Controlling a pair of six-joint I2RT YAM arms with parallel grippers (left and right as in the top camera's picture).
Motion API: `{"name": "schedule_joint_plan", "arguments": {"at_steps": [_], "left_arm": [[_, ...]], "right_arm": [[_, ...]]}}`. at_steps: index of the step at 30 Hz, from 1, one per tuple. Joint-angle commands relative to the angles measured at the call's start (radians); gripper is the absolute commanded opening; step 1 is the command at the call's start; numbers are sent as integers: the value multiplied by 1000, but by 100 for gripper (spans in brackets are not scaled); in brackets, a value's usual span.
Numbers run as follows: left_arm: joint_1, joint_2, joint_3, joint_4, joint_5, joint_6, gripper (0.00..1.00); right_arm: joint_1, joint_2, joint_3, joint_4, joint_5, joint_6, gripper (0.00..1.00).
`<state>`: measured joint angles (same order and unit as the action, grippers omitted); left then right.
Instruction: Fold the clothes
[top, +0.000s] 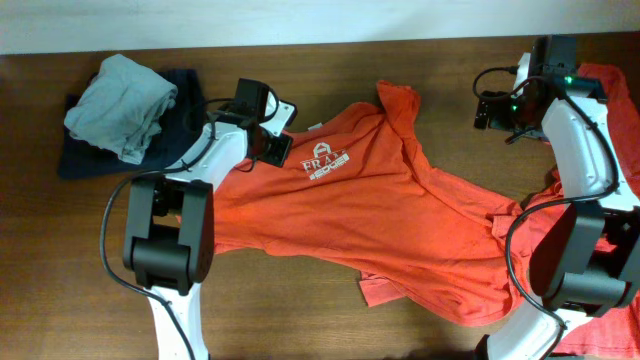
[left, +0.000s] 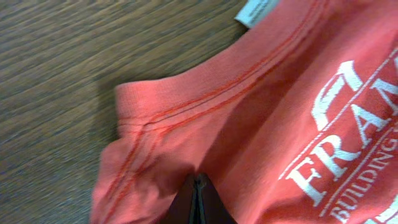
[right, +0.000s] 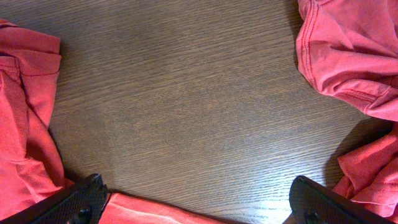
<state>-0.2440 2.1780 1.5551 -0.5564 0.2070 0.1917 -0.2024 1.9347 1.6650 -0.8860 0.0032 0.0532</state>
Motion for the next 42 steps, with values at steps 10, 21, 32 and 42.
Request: {"name": "schedule_joint_plan", "arguments": {"at_steps": [10,21,32,42], "left_arm": [[-7,48,8,-1,-50,21,4],[10,70,8,-36,-365,19,4],[106,89,8,-119,-427,-151,4],[153,89,61,-218,-471,-167,3]], "right_arm": [[-2,-5,9,0,2,8,99],[-2,-5,9,1,2,8,99],[-2,-5,9,0,2,8,99],[-2,-5,9,1,2,8,99]]}}
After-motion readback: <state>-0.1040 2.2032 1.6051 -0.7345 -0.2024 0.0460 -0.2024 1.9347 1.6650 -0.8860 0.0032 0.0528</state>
